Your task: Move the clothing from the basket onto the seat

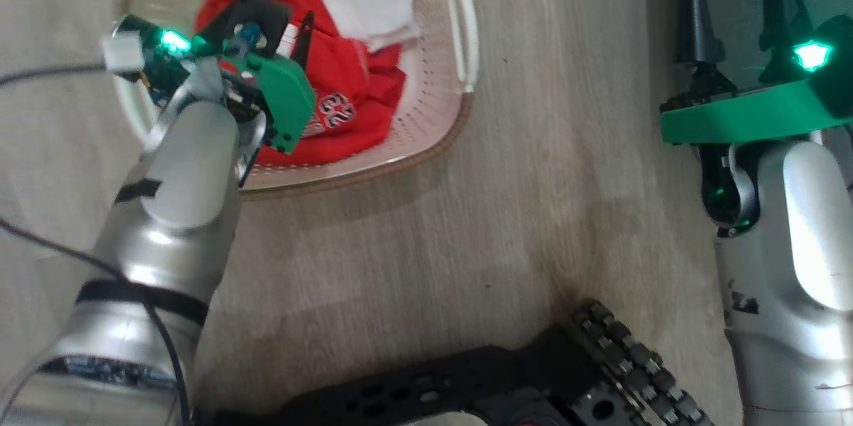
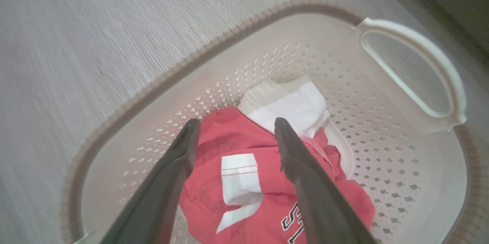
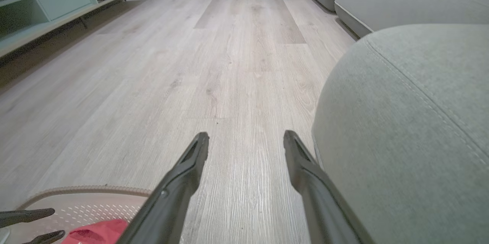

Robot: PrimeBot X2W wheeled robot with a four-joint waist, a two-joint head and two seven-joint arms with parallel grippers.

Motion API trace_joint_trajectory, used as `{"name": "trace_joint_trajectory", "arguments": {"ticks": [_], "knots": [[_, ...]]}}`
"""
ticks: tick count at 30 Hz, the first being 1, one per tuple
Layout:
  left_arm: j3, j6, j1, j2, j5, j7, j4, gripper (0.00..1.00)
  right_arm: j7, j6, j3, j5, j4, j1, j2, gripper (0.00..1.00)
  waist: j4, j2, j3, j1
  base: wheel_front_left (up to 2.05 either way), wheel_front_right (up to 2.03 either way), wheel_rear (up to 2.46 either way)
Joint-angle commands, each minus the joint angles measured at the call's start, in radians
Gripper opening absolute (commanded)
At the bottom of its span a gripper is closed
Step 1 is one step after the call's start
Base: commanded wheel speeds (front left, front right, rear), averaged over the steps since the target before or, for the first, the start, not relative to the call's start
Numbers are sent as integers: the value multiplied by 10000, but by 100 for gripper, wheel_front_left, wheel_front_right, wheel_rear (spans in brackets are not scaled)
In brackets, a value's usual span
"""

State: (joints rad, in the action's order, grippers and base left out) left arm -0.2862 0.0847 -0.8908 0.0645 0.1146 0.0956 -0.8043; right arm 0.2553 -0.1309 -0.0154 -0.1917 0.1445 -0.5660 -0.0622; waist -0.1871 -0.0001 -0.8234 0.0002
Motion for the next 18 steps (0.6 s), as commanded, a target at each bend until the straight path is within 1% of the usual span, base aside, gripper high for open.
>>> {"name": "trace_joint_trajectory", "arguments": {"ticks": [1,4,8,13,18], "knots": [[103,-62,-133,174,108,-279,-155,100,65,2,-227,-126,-363,92,117,100,-420,1,-426,-2,0,0,0],[86,-189,-653,204,152,-739,-902,100,65,2,-360,-305,-427,31,118,100,-642,1,-608,-2,0,0,0],[79,-477,-1170,391,245,-1018,-1708,100,65,2,-516,-530,-574,6,118,100,-932,1,-835,-2,0,0,0],[45,-606,-1668,780,313,-1393,-2753,100,65,2,-754,-809,-747,20,119,100,-1396,1,-1207,-2,0,0,0],[-136,-596,-1941,1123,429,-1494,-3556,100,65,2,-798,-1107,-980,175,119,100,-1872,1,-1491,-2,0,0,0]]}}
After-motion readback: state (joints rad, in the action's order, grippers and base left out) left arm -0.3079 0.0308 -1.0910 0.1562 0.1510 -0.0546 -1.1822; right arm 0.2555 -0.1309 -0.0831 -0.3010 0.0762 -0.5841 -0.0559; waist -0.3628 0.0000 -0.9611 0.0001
